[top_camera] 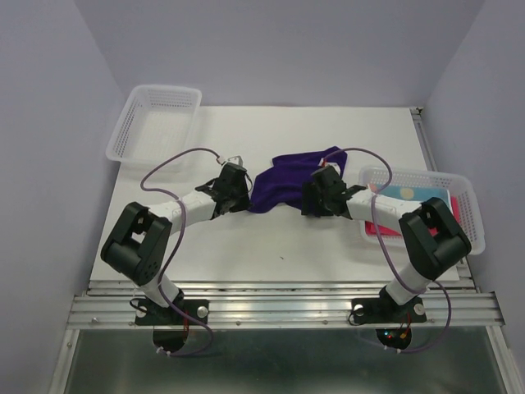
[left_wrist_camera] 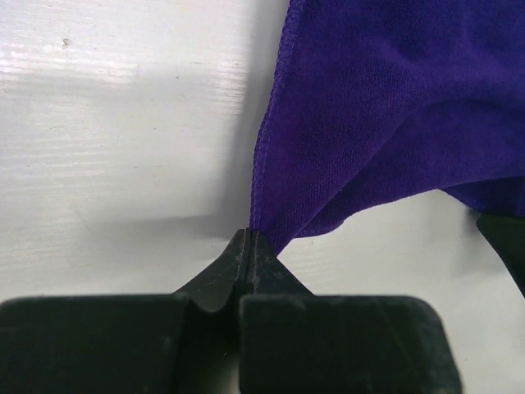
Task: Fold and stack the towels
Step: Flatten out the crumpled towel
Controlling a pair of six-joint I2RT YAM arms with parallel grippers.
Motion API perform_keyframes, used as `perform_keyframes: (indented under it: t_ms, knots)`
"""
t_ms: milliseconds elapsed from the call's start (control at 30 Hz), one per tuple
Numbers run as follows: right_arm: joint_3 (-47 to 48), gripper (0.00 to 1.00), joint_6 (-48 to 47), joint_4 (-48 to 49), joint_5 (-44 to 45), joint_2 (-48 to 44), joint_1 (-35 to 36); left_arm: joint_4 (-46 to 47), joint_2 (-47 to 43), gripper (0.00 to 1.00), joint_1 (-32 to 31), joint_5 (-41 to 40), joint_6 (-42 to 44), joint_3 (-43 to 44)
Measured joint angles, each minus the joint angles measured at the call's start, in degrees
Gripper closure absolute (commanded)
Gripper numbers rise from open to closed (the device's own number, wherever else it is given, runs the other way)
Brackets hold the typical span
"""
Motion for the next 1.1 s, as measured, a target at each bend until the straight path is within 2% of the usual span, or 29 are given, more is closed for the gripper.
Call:
perform_keyframes:
  t_ms: [67, 100, 167, 200, 267, 300, 367, 400, 567, 733, 933, 1100]
  knots:
    - [0.4, 0.14, 0.5, -0.2, 1.2, 0.8, 0.7, 0.6, 0.0, 1.0, 0.0, 0.4, -0.2, -0.3]
    - [0.5, 0.24, 0.6, -0.2, 1.7, 1.1, 0.9, 0.8, 0.0, 1.0, 0.0, 0.5, -0.2, -0.4]
    - [0.7, 0.37, 0.7, -0.3, 2.7, 1.8, 1.5, 1.2, 0.0, 1.0, 0.0, 0.9, -0.2, -0.5]
    - [0.8, 0.5, 0.7, -0.3, 3.0, 2.0, 1.6, 1.7, 0.0, 1.0, 0.0, 1.5, -0.2, -0.5]
    - [1.0, 0.63, 1.1, -0.3, 3.6, 2.4, 1.8, 2.4, 0.0, 1.0, 0.0, 2.5, -0.2, -0.5]
    - [1.1, 0.76, 1.1, -0.2, 3.7, 2.5, 1.8, 2.9, 0.0, 1.0, 0.0, 3.1, -0.2, -0.5]
    - [1.2, 0.89, 1.3, -0.1, 4.0, 2.8, 1.8, 4.0, 0.0, 1.0, 0.0, 4.1, -0.2, -0.5]
    - [1.2, 0.99, 1.2, -0.2, 4.1, 2.8, 1.8, 4.3, -0.2, 1.0, 0.0, 4.5, -0.2, -0.5]
    - [2.0, 0.99, 0.3, -3.1, 5.8, 1.5, 2.8, 4.9, -2.3, 1.0, 0.0, 5.9, -0.2, -0.5]
    - [4.8, 0.99, -3.3, -8.2, 5.8, -7.6, 3.7, 5.4, -10.4, 1.0, 0.0, 6.3, -0.5, -0.3]
    - [15.9, 0.99, -9.2, -11.2, 2.2, -20.1, 3.7, 5.2, -22.8, 1.0, 0.0, 4.4, -1.4, 4.9]
    - [26.2, 0.99, -13.6, -13.5, -2.8, -25.4, 3.7, 3.5, -30.3, 1.0, 0.0, 0.2, -1.5, 11.8]
